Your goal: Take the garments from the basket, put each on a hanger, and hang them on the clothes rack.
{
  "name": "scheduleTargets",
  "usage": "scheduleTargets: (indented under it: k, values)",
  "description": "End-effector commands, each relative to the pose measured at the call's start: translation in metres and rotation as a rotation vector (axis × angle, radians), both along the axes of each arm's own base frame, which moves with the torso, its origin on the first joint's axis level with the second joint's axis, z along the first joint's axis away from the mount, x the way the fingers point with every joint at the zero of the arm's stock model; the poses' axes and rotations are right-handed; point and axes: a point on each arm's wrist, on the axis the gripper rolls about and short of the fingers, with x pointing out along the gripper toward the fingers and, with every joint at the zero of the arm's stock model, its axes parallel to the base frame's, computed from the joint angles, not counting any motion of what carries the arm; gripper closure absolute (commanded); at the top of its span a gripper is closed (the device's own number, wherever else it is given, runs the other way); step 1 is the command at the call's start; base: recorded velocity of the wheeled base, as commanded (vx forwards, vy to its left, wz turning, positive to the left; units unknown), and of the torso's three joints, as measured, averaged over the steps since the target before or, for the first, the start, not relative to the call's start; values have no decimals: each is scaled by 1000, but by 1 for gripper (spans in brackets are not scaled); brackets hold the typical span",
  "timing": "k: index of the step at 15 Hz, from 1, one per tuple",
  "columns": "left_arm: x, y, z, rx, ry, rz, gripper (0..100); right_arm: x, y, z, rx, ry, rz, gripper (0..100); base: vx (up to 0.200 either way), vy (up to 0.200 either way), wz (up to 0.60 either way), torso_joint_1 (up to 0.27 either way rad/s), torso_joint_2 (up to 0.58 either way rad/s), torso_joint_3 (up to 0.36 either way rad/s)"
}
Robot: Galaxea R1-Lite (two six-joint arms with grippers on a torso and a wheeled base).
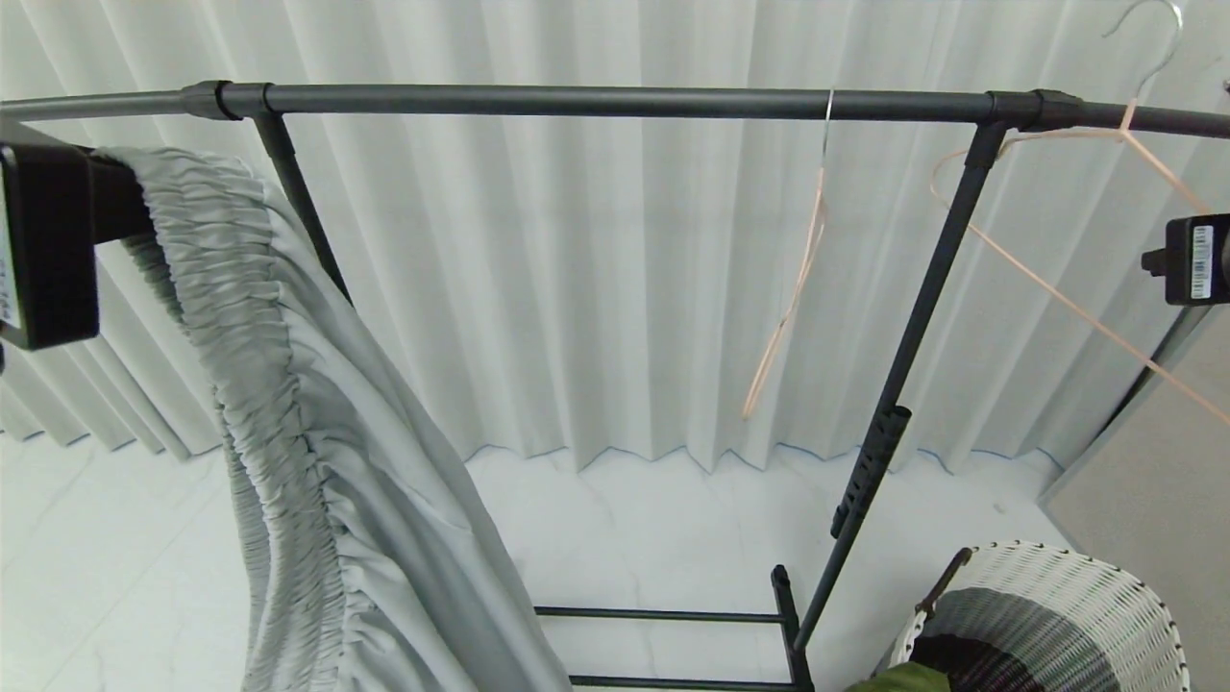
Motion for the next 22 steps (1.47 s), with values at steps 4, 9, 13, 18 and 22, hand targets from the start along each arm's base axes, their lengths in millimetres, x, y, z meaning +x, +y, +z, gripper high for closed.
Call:
scheduleTargets:
  k: [4, 9, 13, 18, 22]
  values:
    - [1, -1, -1, 14, 0, 0, 100, -34, -8, 0, -7, -34, 9, 100, -200, 0, 0, -6, 2, 6]
    - [5, -1, -2, 19, 7, 16, 100, -64, 7, 11, 16, -98, 154, 100, -160, 0, 0, -1, 0, 2]
    - [11, -7, -5, 27, 23, 16, 100, -85, 39, 8, 54, -84, 409, 100, 0, 0, 0, 0, 0, 0]
    - [51, -20, -4, 41, 29, 150, 100, -121, 76, -9, 159, 21, 722, 100, 0, 0, 0, 0, 0, 0]
    - [85, -35, 2, -82, 33, 264, 100, -135, 92, -12, 198, 73, 841, 100, 0, 0, 0, 0, 0, 0]
